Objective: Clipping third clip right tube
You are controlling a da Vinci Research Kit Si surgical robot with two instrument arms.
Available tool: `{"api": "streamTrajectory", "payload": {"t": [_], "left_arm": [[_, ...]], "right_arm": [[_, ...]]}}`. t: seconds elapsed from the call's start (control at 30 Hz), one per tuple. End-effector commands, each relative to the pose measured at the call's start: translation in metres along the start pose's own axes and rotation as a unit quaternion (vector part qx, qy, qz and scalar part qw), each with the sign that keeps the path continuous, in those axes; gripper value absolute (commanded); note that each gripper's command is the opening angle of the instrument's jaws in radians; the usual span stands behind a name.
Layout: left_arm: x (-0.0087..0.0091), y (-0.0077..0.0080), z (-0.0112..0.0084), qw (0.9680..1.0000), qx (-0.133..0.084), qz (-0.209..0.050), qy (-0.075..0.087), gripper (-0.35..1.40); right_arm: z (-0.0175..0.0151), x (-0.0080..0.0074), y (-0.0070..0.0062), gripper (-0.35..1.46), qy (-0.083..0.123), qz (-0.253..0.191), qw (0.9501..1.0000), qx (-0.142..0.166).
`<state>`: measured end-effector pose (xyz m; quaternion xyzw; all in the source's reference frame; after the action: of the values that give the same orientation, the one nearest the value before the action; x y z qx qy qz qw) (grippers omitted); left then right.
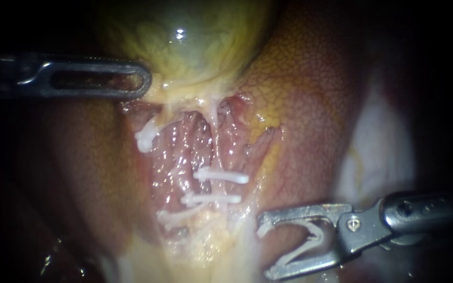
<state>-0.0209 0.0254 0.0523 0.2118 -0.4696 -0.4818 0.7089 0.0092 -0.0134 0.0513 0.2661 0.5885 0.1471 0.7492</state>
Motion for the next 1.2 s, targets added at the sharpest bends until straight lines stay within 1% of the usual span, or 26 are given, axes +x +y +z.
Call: {"api": "streamTrajectory", "payload": {"t": [0.03,0.2,0.3,0.4,0.57,0.63,0.73,0.87,0.97,1.07,1.13,1.2], "left_arm": [[0.0000,0.0000,0.0000,1.0000,0.000,0.000,0.000,-0.35],[0.0000,0.0000,-0.0001,1.0000,0.000,0.000,0.000,-0.35],[-0.0002,0.0001,-0.0004,1.0000,0.002,0.000,0.001,-0.35],[-0.0009,0.0001,-0.0015,1.0000,0.006,-0.002,0.004,-0.35],[-0.0024,0.0002,-0.0040,1.0000,-0.003,-0.006,0.004,-0.35],[-0.0029,0.0001,-0.0048,1.0000,-0.005,-0.007,-0.002,-0.35],[-0.0031,-0.0001,-0.0054,0.9999,-0.007,-0.008,-0.002,-0.35],[-0.0031,-0.0004,-0.0055,0.9999,-0.007,-0.009,-0.004,-0.35],[-0.0031,-0.0005,-0.0055,0.9999,-0.007,-0.009,-0.004,-0.35],[-0.0031,-0.0005,-0.0055,0.9999,-0.007,-0.009,-0.004,-0.35],[-0.0031,-0.0006,-0.0055,0.9999,-0.007,-0.009,-0.004,-0.35],[-0.0031,-0.0006,-0.0055,0.9999,-0.007,-0.009,-0.004,-0.35]], "right_arm": [[0.0000,0.0000,0.0000,0.46,0.000,0.000,1.0000,0.000],[0.0000,0.0000,0.0000,0.46,0.000,0.000,1.0000,0.000],[0.0000,0.0000,0.0000,0.45,0.000,0.000,1.0000,0.000],[0.0000,0.0000,0.0000,0.45,0.000,0.000,1.0000,0.000],[-0.0001,0.0000,0.0000,0.45,0.000,0.000,1.0000,0.000],[-0.0001,0.0001,0.0000,0.45,0.000,0.000,1.0000,0.000],[-0.0001,0.0001,0.0000,0.45,0.000,0.000,1.0000,0.000],[-0.0002,0.0003,0.0001,0.45,0.000,0.001,1.0000,0.000],[-0.0004,0.0015,0.0007,0.46,0.001,0.006,1.0000,0.001],[-0.0009,0.0036,0.0022,0.47,0.004,0.032,0.9994,0.010],[-0.0014,0.0052,0.0031,0.48,0.006,0.057,0.9983,0.008],[-0.0020,0.0067,0.0039,0.48,0.008,0.072,0.9973,0.006]]}}
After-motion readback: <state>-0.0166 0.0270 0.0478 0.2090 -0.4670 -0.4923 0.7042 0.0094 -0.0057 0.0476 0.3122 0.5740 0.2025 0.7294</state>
